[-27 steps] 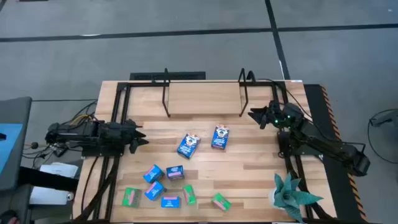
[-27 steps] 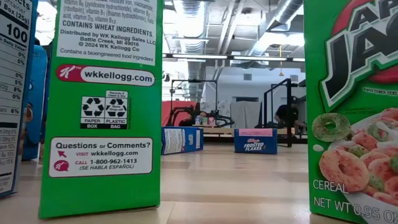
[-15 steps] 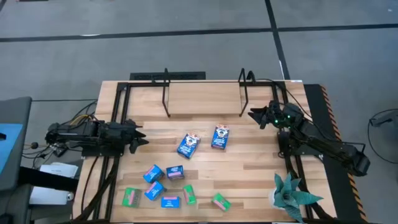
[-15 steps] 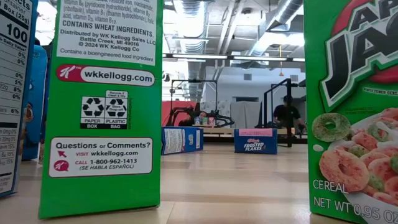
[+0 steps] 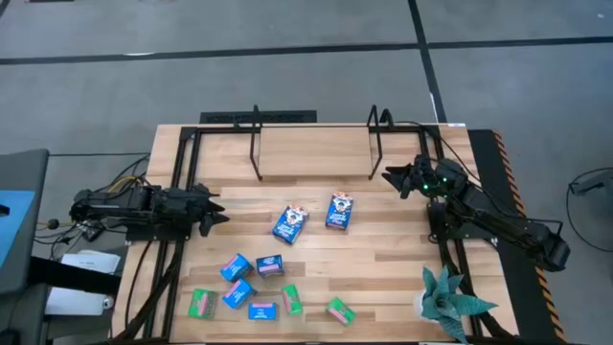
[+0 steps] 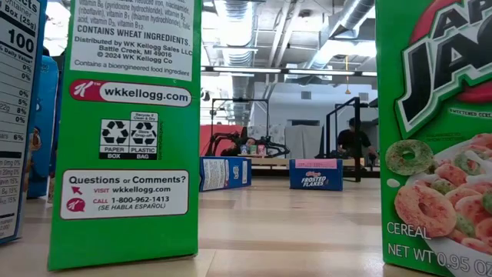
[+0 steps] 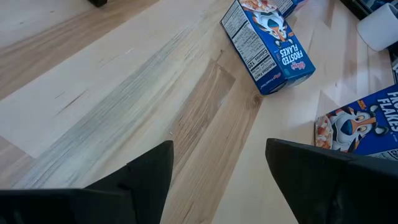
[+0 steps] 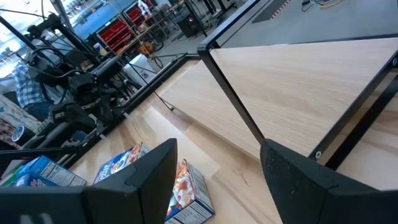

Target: Stack cereal on shelf

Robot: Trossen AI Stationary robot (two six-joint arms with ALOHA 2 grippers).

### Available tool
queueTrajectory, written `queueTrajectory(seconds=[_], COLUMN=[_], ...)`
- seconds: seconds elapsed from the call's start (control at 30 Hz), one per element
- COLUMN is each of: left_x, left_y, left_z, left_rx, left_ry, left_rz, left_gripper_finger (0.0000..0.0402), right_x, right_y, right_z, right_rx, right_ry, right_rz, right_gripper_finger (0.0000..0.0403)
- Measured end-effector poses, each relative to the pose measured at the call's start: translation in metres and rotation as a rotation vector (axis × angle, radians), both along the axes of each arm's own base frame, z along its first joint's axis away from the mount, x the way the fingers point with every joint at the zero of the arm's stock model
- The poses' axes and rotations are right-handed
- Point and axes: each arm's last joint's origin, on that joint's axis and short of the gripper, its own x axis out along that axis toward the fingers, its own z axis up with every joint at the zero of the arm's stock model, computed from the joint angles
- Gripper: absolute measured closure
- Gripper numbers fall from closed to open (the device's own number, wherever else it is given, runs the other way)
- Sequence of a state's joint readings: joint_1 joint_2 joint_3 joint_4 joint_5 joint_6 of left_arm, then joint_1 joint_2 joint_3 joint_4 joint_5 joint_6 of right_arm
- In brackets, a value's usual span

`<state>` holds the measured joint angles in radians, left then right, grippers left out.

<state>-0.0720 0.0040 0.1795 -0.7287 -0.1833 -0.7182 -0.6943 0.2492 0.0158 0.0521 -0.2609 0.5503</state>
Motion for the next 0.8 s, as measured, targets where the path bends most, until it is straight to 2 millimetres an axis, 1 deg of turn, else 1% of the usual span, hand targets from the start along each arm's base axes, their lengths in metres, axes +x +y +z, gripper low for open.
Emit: queueTrajectory(seconds=[0.43,0.6,0.67,0.8], left_x=[0.0000,0.0005,0.0008,0.0008], left_y=[0.0001,0.0021,0.0025,0.0025], left_z=[0.0000,0.0013,0.0024,0.0023], left_rx=[0.002,0.021,-0.036,-0.205], left_ry=[0.000,-0.020,-0.043,-0.075], left_rz=[0.004,0.074,0.127,0.226], left_gripper_finger=[0.0156,0.0156,0.0156,0.0156], right_x=[0.0000,0.0000,0.0000,0.0000], right_y=[0.0000,0.0000,0.0000,0.0000], right_z=[0.0000,0.0000,-0.0001,-0.0001], right_rx=[0.000,0.000,0.000,0.000], right_ry=[0.000,0.000,0.000,0.000], right_rz=[0.000,0.000,0.000,0.000], right_gripper_finger=[0.0147,0.0147,0.0147,0.0147])
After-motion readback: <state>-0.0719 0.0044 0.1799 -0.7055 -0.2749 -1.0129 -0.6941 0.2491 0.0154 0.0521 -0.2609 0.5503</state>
